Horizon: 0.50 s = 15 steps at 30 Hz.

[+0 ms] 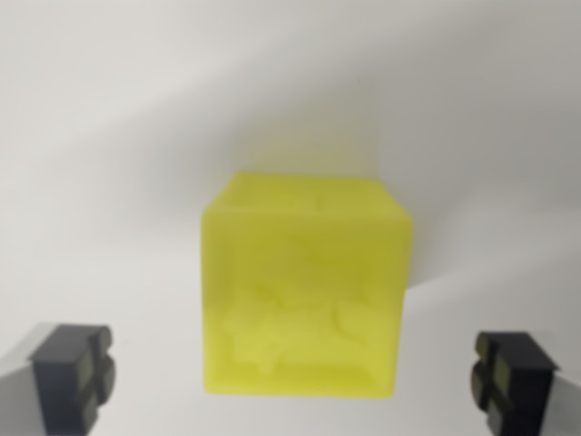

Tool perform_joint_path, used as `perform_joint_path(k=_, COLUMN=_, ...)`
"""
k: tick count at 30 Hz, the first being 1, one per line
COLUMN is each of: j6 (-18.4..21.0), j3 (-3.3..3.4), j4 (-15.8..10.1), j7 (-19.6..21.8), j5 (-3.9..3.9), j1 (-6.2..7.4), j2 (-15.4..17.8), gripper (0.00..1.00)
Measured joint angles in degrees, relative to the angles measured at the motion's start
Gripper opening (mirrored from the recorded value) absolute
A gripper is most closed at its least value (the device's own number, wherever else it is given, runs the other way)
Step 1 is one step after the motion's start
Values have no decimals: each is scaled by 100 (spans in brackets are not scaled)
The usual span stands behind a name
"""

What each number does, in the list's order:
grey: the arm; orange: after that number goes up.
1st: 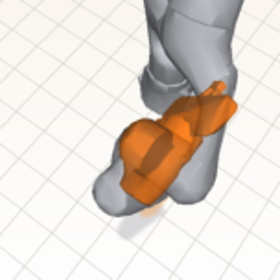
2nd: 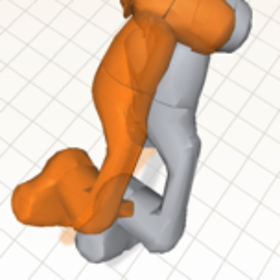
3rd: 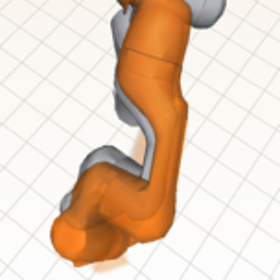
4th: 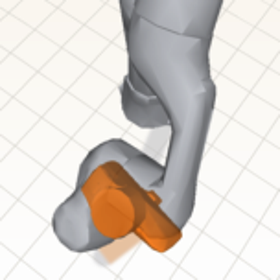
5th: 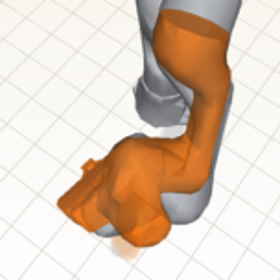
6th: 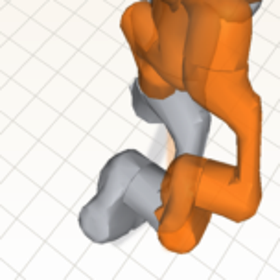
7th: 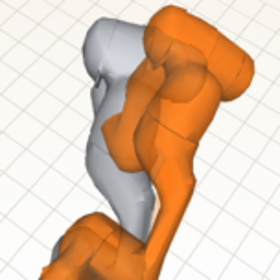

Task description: Pick yellow cube

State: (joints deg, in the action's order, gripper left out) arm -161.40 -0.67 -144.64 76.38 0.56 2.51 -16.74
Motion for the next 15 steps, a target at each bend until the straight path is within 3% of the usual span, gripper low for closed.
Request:
perform_joint_path(k=7, j6=-119, j3=-1, j4=-22, j7=50, j5=9, j1=4, j2=-104, gripper=100)
perform_joint_path(k=15, j6=-377, j3=0, j4=52, j7=78, j5=32, j1=3, j2=-437, gripper=100)
